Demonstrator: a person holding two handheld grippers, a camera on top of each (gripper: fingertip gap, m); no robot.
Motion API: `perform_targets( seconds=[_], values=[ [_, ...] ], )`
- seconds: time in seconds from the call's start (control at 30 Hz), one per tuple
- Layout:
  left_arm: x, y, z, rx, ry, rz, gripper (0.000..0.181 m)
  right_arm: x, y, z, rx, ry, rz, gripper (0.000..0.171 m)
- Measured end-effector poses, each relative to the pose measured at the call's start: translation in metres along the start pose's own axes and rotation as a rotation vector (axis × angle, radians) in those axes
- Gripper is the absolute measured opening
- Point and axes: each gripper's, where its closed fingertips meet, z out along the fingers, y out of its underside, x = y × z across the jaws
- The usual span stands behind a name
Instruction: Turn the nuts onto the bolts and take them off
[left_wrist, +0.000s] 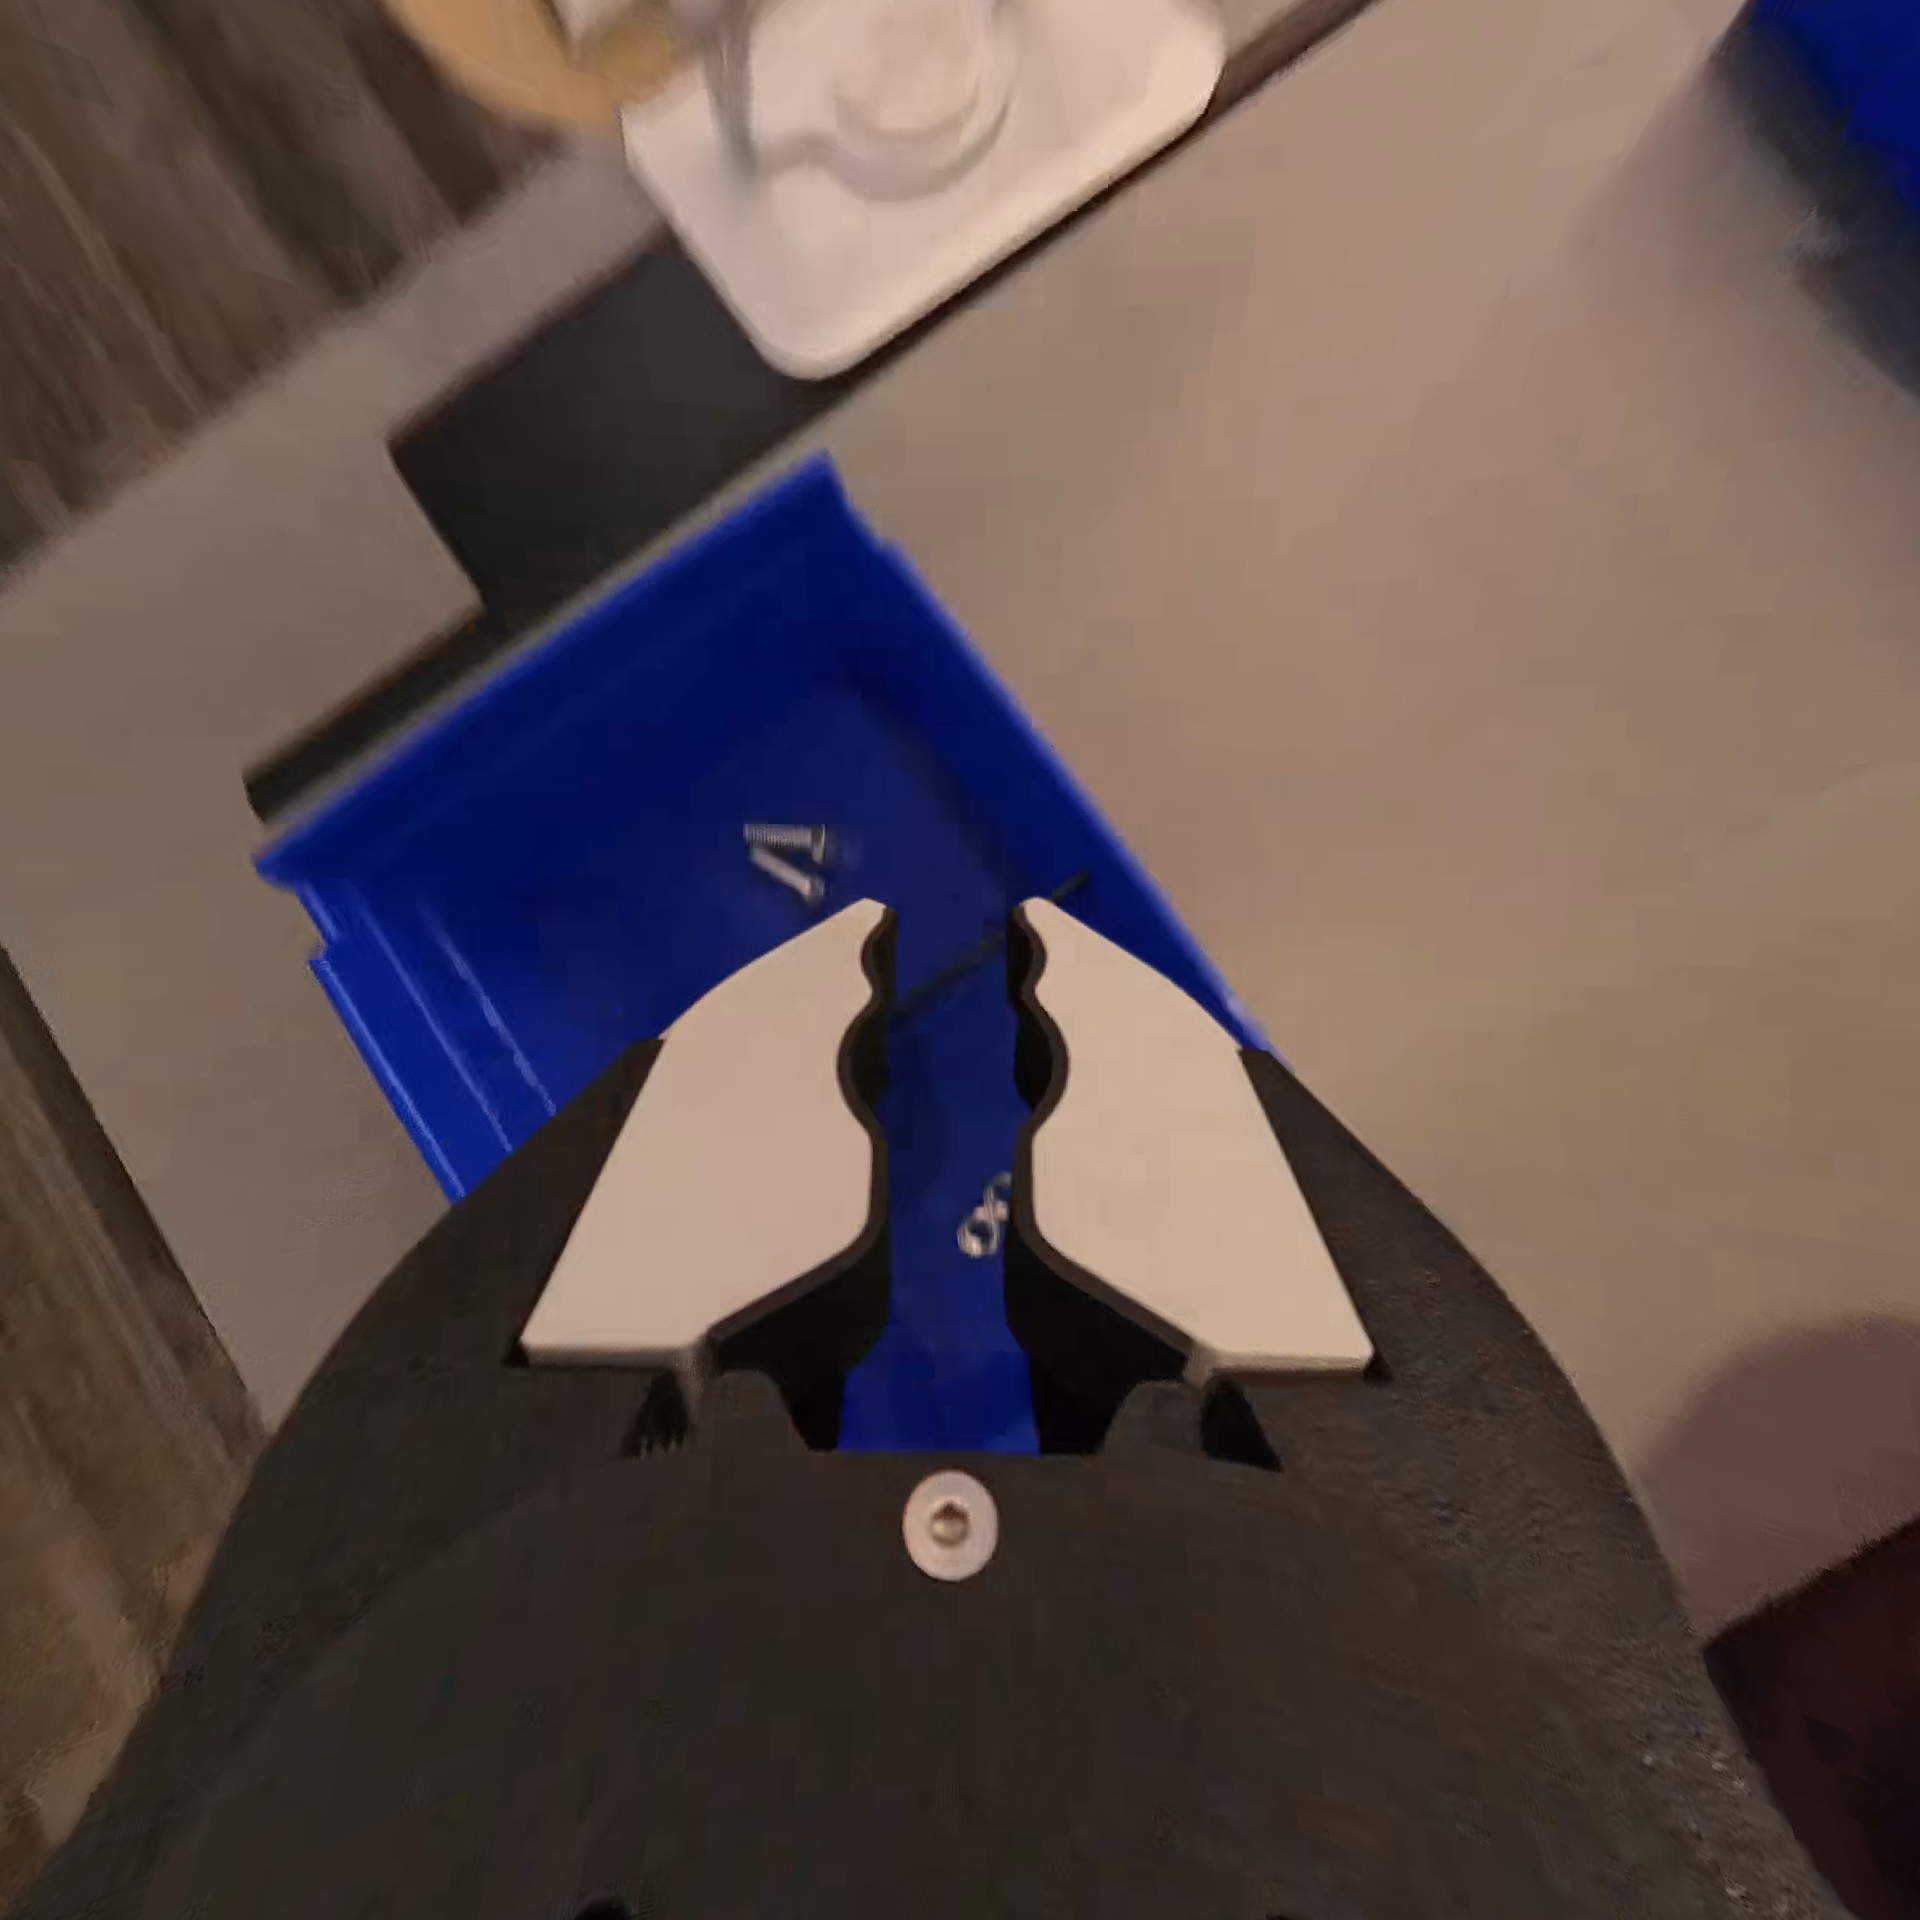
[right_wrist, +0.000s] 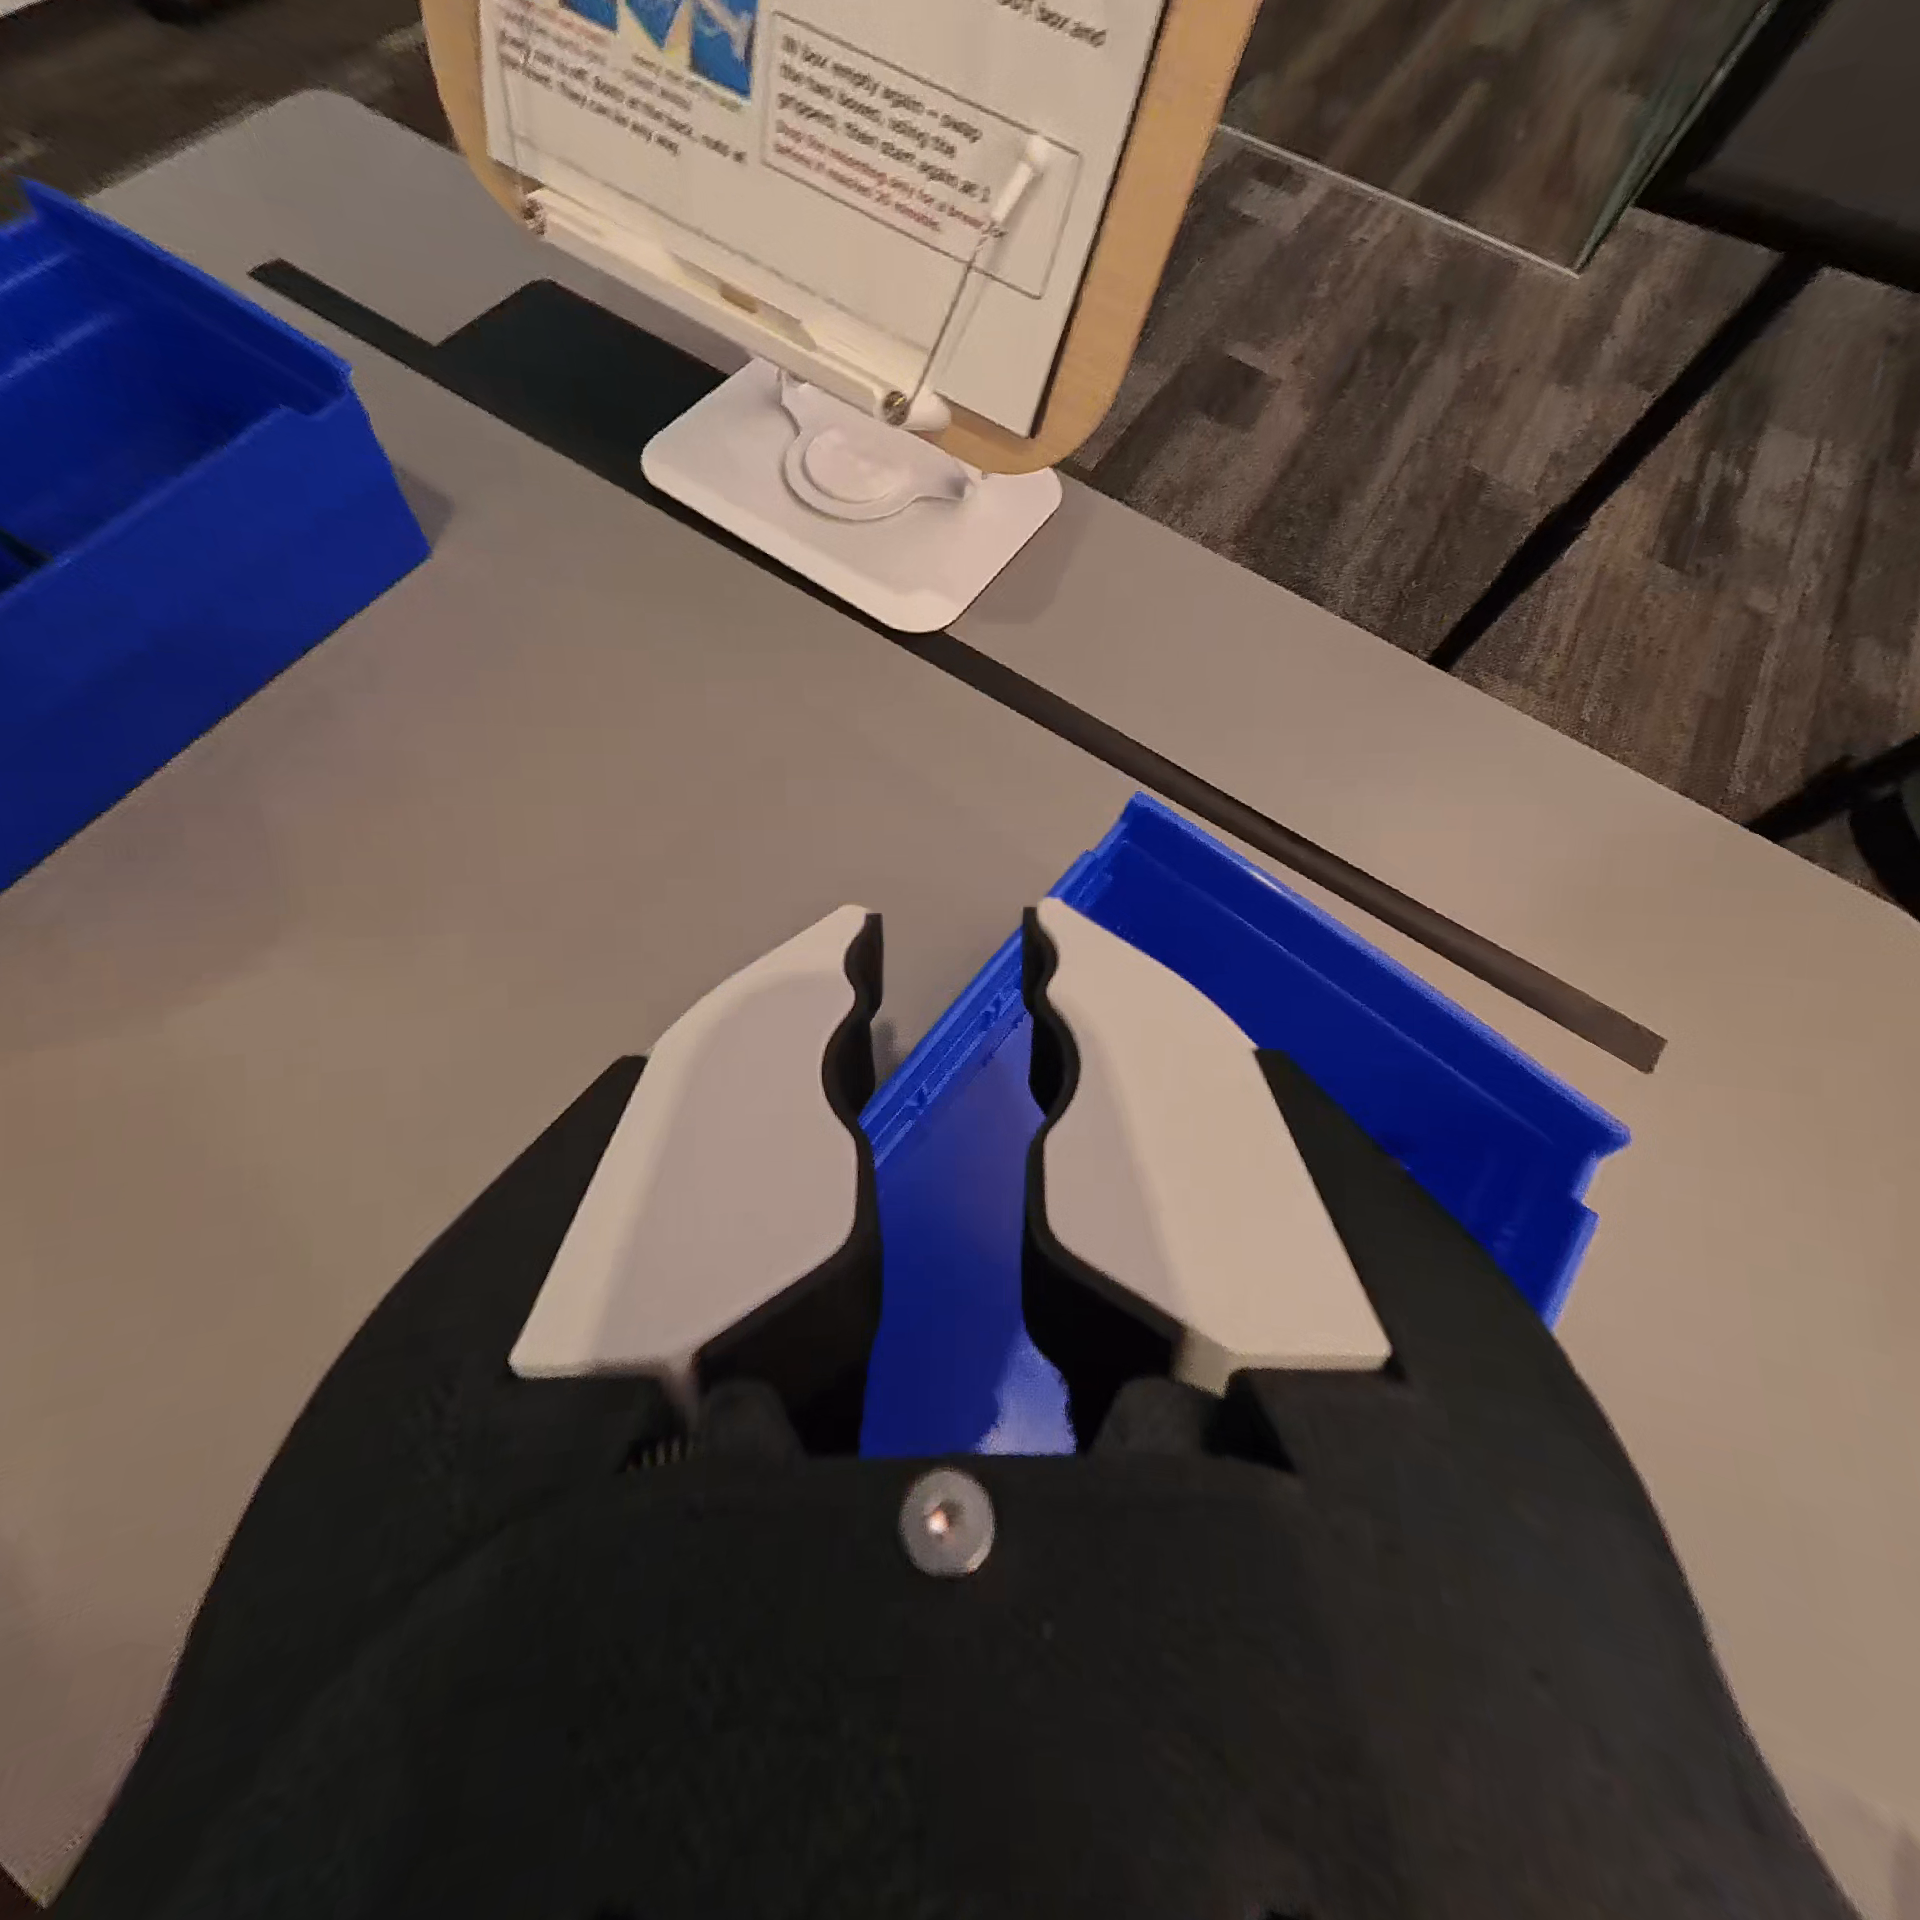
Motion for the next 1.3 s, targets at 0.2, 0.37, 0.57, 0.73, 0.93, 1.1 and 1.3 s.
perform_targets(
  seconds=[0.2,0.37,0.57,0.73,0.93,1.1,1.3],
  values=[
    [-0.015,0.019,0.031,-0.097,0.071,-0.144,0.018,-0.010,0.005,0.015,-0.064,-0.002,-0.055,0.029],
    [-0.037,0.018,0.072,-0.140,0.011,-0.221,0.019,-0.021,0.009,0.027,-0.104,-0.024,-0.085,0.030],
    [-0.053,0.036,0.111,-0.229,0.026,-0.346,0.017,-0.034,0.009,0.037,-0.135,-0.051,-0.127,0.031],
    [-0.047,0.036,0.101,-0.217,0.085,-0.391,0.015,-0.041,0.009,0.040,-0.146,-0.073,-0.150,0.032],
    [-0.024,0.029,0.046,-0.132,0.052,-0.251,0.015,-0.038,0.007,0.037,-0.149,-0.040,-0.167,0.034],
    [0.013,0.059,0.007,-0.127,0.117,-0.056,0.014,-0.048,0.002,0.032,-0.123,-0.072,-0.193,0.034],
    [0.020,0.118,0.027,-0.249,0.129,0.325,0.014,-0.060,-0.001,0.027,-0.105,-0.105,-0.224,0.034]
  ],
)
